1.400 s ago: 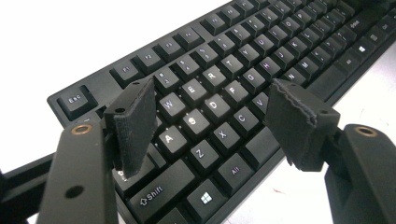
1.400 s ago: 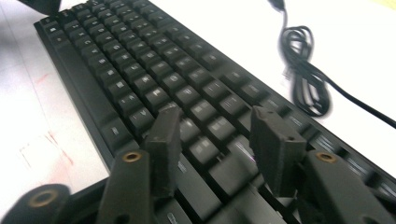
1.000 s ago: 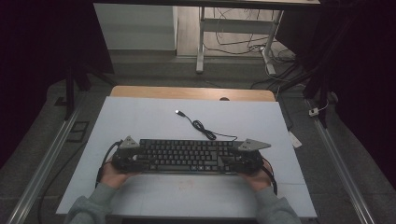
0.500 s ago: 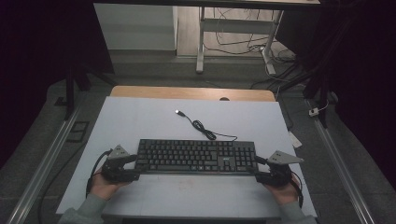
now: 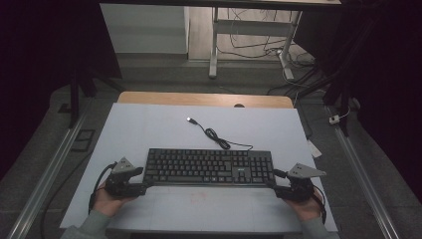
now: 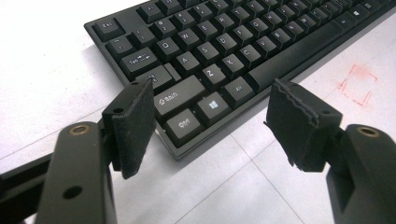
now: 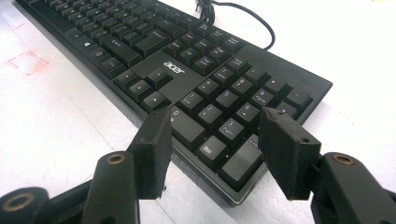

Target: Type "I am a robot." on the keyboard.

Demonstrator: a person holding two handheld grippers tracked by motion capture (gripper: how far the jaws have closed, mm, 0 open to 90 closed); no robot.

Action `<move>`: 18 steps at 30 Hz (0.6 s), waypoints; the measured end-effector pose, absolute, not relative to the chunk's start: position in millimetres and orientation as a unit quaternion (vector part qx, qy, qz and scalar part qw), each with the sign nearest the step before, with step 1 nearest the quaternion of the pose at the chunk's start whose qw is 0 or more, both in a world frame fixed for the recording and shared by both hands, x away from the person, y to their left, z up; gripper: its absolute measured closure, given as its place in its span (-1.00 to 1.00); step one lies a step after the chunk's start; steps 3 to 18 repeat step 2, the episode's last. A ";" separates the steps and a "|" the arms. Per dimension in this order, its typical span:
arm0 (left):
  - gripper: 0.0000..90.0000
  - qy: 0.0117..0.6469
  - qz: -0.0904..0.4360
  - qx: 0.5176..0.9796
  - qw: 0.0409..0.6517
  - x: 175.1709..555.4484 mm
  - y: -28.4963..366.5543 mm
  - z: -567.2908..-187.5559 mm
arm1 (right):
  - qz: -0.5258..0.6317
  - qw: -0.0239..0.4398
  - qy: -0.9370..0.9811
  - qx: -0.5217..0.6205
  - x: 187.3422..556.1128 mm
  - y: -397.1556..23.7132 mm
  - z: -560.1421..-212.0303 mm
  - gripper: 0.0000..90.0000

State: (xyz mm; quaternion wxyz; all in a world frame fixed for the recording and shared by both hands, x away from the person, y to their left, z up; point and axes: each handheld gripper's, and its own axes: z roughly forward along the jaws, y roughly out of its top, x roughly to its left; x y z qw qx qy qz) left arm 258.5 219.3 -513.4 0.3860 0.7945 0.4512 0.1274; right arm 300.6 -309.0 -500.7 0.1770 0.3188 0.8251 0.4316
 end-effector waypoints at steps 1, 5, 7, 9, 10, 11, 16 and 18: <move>-0.28 0.452 0.129 0.794 0.386 258.5 219.4 -513.4 | 0.432 0.177 0.825 0.318 300.5 -308.8 -500.5 0.00; -0.28 0.452 0.130 0.793 0.387 258.5 219.6 -513.4 | 0.433 0.178 0.825 0.317 300.6 -308.7 -500.3 0.00; -0.28 0.452 0.130 0.793 0.387 258.5 219.6 -513.4 | 0.433 0.178 0.825 0.317 300.6 -308.7 -500.3 0.00; -0.28 0.452 0.130 0.793 0.387 258.5 219.6 -513.4 | 0.433 0.178 0.825 0.317 300.6 -308.7 -500.3 0.00; -0.28 0.452 0.130 0.793 0.387 258.5 219.6 -513.4 | 0.433 0.178 0.825 0.317 300.6 -308.7 -500.3 0.00; -0.28 0.452 0.130 0.793 0.387 258.5 219.6 -513.4 | 0.433 0.178 0.825 0.317 300.6 -308.7 -500.3 0.00; -0.28 0.452 0.130 0.793 0.387 258.5 219.6 -513.4 | 0.433 0.178 0.825 0.317 300.6 -308.7 -500.3 0.00; -0.28 0.452 0.130 0.793 0.387 258.5 219.6 -513.4 | 0.433 0.178 0.825 0.317 300.6 -308.7 -500.3 0.00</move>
